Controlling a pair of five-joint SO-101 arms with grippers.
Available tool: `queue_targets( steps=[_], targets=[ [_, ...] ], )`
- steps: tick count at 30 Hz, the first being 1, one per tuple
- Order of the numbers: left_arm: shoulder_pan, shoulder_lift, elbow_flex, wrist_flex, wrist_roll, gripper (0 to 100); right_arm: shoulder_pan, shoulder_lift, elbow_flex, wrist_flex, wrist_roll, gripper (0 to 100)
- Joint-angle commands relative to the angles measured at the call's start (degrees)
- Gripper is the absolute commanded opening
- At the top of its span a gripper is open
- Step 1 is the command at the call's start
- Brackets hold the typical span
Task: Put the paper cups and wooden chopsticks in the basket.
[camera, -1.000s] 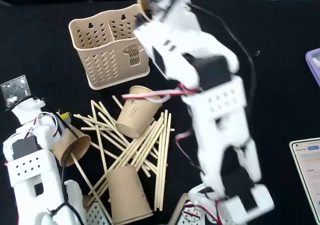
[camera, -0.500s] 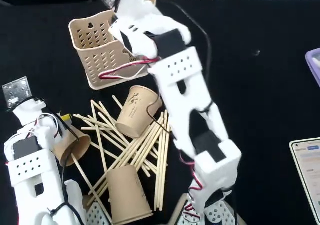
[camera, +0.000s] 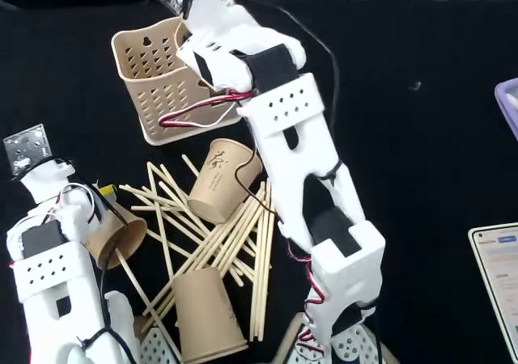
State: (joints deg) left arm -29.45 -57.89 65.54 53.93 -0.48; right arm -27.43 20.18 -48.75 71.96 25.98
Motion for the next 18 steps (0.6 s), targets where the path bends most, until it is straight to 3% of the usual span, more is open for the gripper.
queue_targets(
  steps=[1, 6, 13, 18],
  targets=[
    [0.4, -1.1, -0.7, -0.4, 0.4, 27, -0.6, -1.7, -7.1, 1.8, -1.3, 24.3],
    [0.4, -1.1, -0.7, -0.4, 0.4, 27, 1.1, -1.5, -5.5, 1.5, -8.3, 14.6],
    [0.4, -1.1, -0.7, -0.4, 0.3, 27, 5.3, -2.0, 1.1, -4.8, -24.0, 14.2],
    [0.4, -1.1, -0.7, -0.4, 0.2, 27, 6.2, -5.0, -0.7, 6.5, -20.0, 14.2]
  ],
)
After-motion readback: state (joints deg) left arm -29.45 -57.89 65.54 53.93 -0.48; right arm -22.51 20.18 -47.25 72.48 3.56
